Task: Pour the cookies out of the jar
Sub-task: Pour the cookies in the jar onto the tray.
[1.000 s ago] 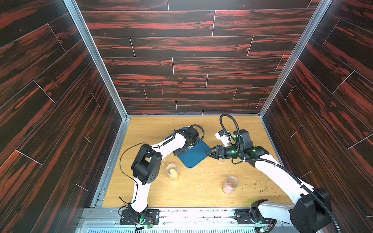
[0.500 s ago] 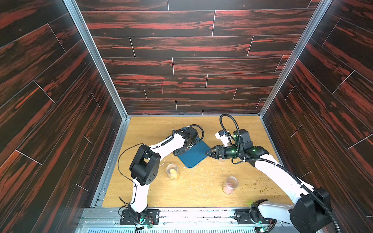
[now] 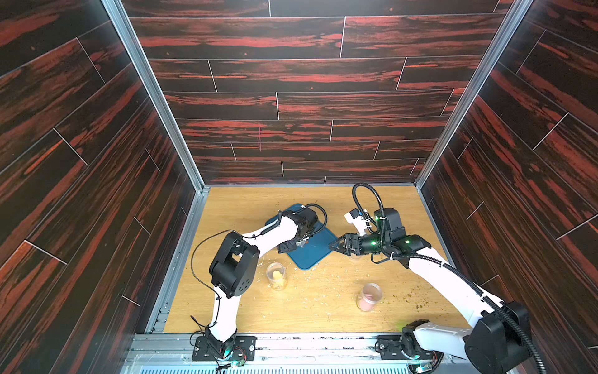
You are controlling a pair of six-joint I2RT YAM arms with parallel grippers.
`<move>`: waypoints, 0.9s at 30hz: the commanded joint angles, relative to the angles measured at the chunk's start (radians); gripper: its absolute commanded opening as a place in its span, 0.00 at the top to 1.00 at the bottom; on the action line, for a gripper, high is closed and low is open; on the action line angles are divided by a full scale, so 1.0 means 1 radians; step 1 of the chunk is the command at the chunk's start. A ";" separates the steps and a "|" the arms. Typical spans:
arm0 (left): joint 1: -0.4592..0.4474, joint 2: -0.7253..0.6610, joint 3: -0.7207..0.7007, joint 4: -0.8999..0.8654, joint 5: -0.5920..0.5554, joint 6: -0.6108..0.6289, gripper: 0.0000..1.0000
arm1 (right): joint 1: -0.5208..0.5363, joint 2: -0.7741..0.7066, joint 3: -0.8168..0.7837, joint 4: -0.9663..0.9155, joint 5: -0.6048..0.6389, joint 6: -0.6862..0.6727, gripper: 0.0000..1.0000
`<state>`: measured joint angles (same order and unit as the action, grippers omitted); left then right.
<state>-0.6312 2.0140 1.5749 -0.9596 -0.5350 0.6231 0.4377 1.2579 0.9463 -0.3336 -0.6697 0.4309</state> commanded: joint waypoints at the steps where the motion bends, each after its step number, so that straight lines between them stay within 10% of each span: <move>1: 0.009 -0.060 0.041 -0.027 0.019 -0.020 0.61 | 0.003 0.011 0.008 -0.003 -0.016 0.005 0.08; 27: 0.031 -0.088 -0.011 0.021 0.010 0.027 0.59 | 0.003 0.040 0.029 0.022 -0.001 0.031 0.09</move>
<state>-0.6067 1.9736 1.5906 -0.9253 -0.5232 0.6361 0.4377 1.2770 0.9661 -0.3252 -0.6662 0.4526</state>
